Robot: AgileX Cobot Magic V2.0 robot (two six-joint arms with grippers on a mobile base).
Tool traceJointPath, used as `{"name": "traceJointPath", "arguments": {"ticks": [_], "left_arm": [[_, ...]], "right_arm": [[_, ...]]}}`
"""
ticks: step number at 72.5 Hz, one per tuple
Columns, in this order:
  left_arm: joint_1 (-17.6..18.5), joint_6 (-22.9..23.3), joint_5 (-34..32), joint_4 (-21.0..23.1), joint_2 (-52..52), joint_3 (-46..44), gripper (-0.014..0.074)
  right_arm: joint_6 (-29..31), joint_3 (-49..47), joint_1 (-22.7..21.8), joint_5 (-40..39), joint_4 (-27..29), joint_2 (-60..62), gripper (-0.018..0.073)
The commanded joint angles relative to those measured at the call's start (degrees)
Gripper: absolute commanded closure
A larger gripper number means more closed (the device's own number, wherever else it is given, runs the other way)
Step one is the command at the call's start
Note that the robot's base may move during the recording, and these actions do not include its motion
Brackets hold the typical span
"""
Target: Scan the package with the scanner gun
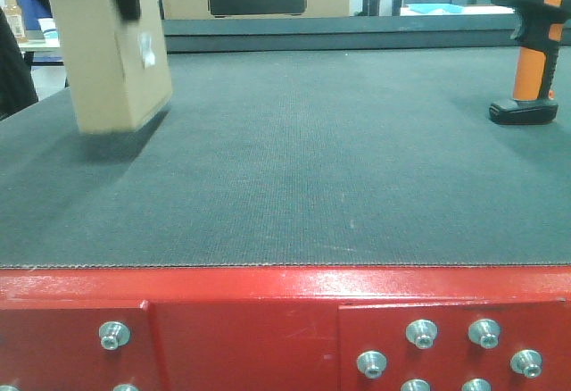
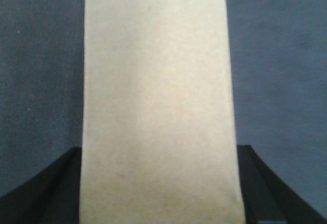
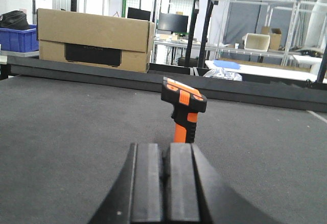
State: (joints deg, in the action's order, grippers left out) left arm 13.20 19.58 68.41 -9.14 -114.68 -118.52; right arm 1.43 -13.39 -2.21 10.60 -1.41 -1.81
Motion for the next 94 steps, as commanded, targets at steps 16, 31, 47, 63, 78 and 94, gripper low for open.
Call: {"name": "traceJointPath", "arguments": {"ticks": [16, 31, 47, 63, 78, 94], "left_arm": [[0.05, -3.11, -0.02, 7.61, 5.12, -0.92, 0.0708], [0.05, -5.24, 1.18, 9.14, 5.18, -0.92, 0.0708], [0.05, -5.51, -0.93, 9.14, 5.18, -0.57, 0.0708], [0.05, -5.51, -2.73, 9.14, 5.55, 3.25, 0.0708], [0.05, -5.40, -9.62, 9.14, 10.08, 12.61, 0.0708], [-0.93, -5.40, -13.37, 9.14, 14.55, 21.55, 0.0708]], "right_arm": [[-0.22, -14.80, -0.04, 1.32, 0.50, -24.24, 0.0712], [-0.22, -22.64, -0.04, -2.39, 0.50, -42.16, 0.0712], [-0.22, -24.13, -0.04, -24.65, 0.50, -53.86, 0.0712], [-0.22, -24.13, -0.04, -38.43, 0.60, -59.40, 0.0712], [-0.22, -24.13, -0.04, -36.41, 0.60, -64.03, 0.0712], [-0.31, -24.13, -0.04, -36.41, 0.73, -69.53, 0.0712]]}}
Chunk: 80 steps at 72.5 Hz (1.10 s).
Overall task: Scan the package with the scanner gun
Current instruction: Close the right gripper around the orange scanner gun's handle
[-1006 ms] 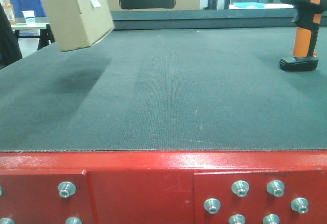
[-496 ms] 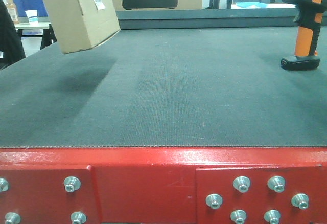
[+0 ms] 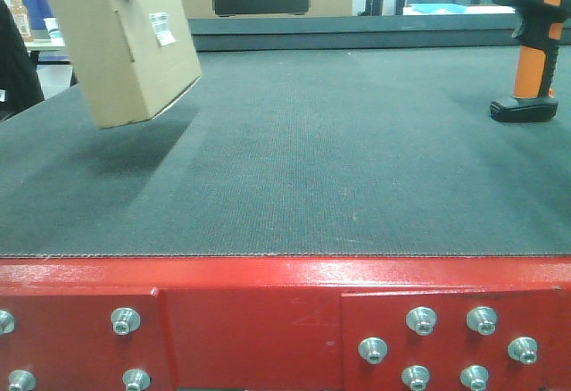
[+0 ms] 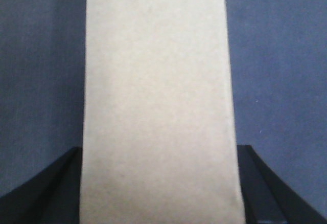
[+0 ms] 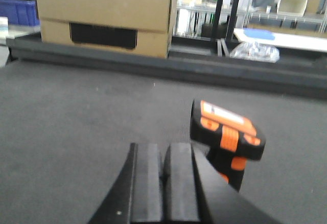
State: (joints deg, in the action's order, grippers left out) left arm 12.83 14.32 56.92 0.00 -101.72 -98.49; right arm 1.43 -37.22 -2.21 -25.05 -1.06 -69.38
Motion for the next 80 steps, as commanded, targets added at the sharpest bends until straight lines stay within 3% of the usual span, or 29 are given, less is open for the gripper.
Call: {"name": "traceJointPath", "arguments": {"ticks": [1, 10, 20, 31, 42, 54, 59, 69, 80], "left_arm": [[-0.56, -0.14, -1.72, 0.00, 1.58, 1.72, 0.0708], [-0.46, -0.14, -2.00, 0.48, 1.58, 3.01, 0.0708], [-0.46, -0.14, -3.26, 1.15, 1.58, 3.11, 0.0708], [-0.46, -0.14, -3.88, 1.15, 1.58, 3.11, 0.0708], [-0.46, -0.14, -3.67, 1.15, 1.58, 3.11, 0.0708], [-0.46, -0.14, -3.44, 1.15, 1.58, 3.11, 0.0708], [-0.46, -0.14, -3.33, 1.15, 1.58, 3.11, 0.0708], [-0.46, -0.14, -3.33, 1.15, 1.58, 3.11, 0.0708], [-0.46, -0.14, -3.33, 1.15, 1.58, 3.11, 0.0708]], "right_arm": [[-0.44, -0.31, -0.04, -0.77, 0.56, -2.39, 0.0712], [-0.45, -0.31, -0.04, -1.63, 6.50, -6.61, 0.0712], [-0.95, -0.31, -0.04, -10.60, 16.21, -13.62, 0.0712], [-7.67, -0.31, -0.04, -19.96, 16.16, -23.14, 0.0713], [-9.09, -0.43, -0.04, -31.73, 13.10, -30.84, 0.0713], [-9.09, -3.23, -0.60, -32.80, 12.36, -35.86, 0.0709], [-9.09, -4.88, -1.36, -32.80, 12.47, -36.83, 0.0673], [-9.09, -8.30, -4.15, -29.98, 12.00, -37.40, 0.0481], [-9.79, -13.19, -7.13, -22.79, 7.30, -38.76, 0.0349]]}}
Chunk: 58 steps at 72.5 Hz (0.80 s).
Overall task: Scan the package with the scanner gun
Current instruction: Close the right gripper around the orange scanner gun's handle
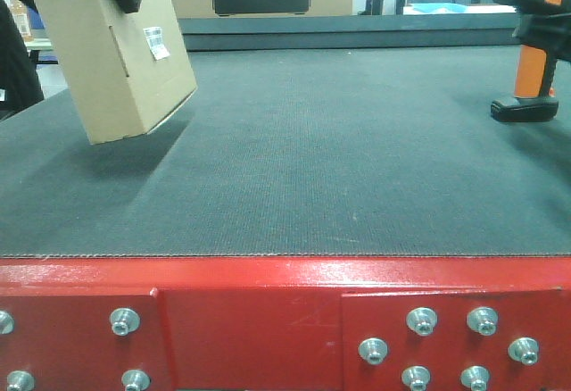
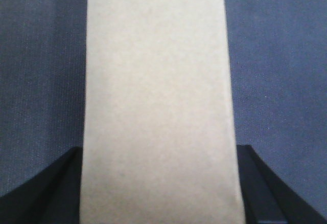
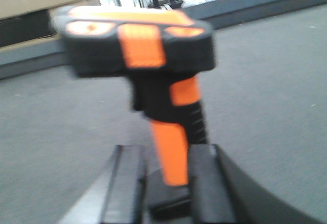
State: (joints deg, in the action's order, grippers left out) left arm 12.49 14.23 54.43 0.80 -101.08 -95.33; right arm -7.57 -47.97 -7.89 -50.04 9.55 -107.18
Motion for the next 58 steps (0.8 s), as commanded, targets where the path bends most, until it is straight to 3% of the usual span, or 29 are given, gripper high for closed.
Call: {"name": "traceJointPath", "arguments": {"ticks": [1, 9, 19, 27, 58], "left_arm": [[-0.11, -0.05, -0.83, 0.35, 0.94, -0.05, 0.0708], [-0.11, -0.05, -0.83, 0.35, 0.94, -0.05, 0.0708], [-0.11, -0.05, -0.83, 0.35, 0.94, -0.05, 0.0708], [-0.11, -0.05, -0.96, 0.50, 0.94, -0.05, 0.0708], [-0.11, -0.05, -0.96, 0.50, 0.94, -0.05, 0.0708]], "right_arm": [[-1.11, -2.65, -1.56, 2.40, -3.70, -1.21, 0.0344], [-3.69, -5.77, -2.41, 2.98, -9.89, -3.07, 0.0244], [-3.85, -8.46, -2.41, 4.27, -9.55, -4.44, 0.0091], [-3.85, -9.75, -2.41, 5.75, -9.55, -5.70, 0.0025], [-3.85, -13.24, -4.38, 5.02, -10.29, -8.63, -0.0003]]}}
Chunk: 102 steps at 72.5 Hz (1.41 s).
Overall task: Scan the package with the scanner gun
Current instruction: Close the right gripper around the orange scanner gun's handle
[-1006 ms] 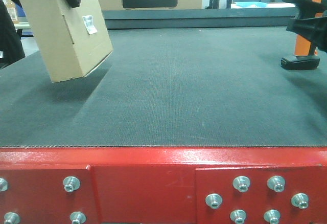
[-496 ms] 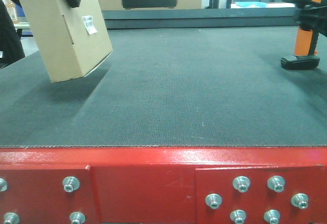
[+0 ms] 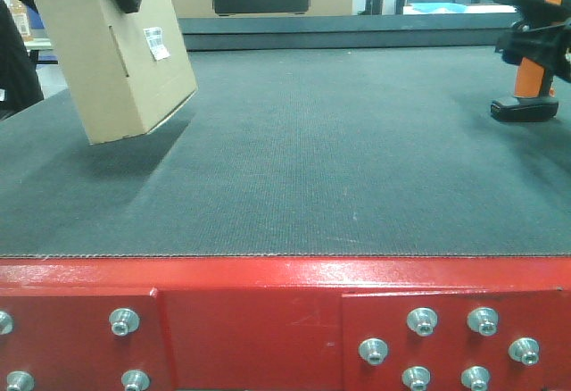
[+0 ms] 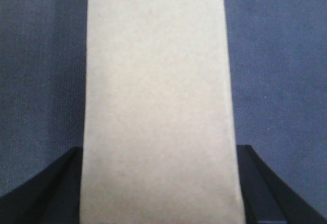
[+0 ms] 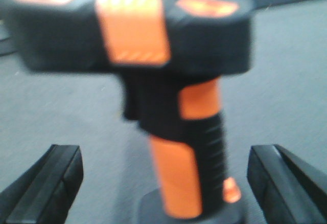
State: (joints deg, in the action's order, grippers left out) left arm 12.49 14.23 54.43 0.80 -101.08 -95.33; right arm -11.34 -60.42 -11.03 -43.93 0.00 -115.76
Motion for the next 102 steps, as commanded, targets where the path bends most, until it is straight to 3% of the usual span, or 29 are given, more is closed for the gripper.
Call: {"name": "traceJointPath", "arguments": {"ticks": [1, 31, 102], "left_arm": [[-0.11, -0.05, -0.96, 0.50, 0.94, -0.05, 0.0708], [-0.11, -0.05, -0.96, 0.61, 0.94, -0.05, 0.0708], [-0.11, -0.05, -1.42, 0.61, 0.94, -0.05, 0.0708]], "right_arm": [[-0.08, -0.94, -1.43, -1.10, -0.94, -0.04, -0.0003], [-1.61, -5.91, -2.20, -0.19, -4.40, -2.83, -0.0003], [-4.31, -8.46, -1.88, -1.81, -3.79, -5.12, -0.0001]]}}
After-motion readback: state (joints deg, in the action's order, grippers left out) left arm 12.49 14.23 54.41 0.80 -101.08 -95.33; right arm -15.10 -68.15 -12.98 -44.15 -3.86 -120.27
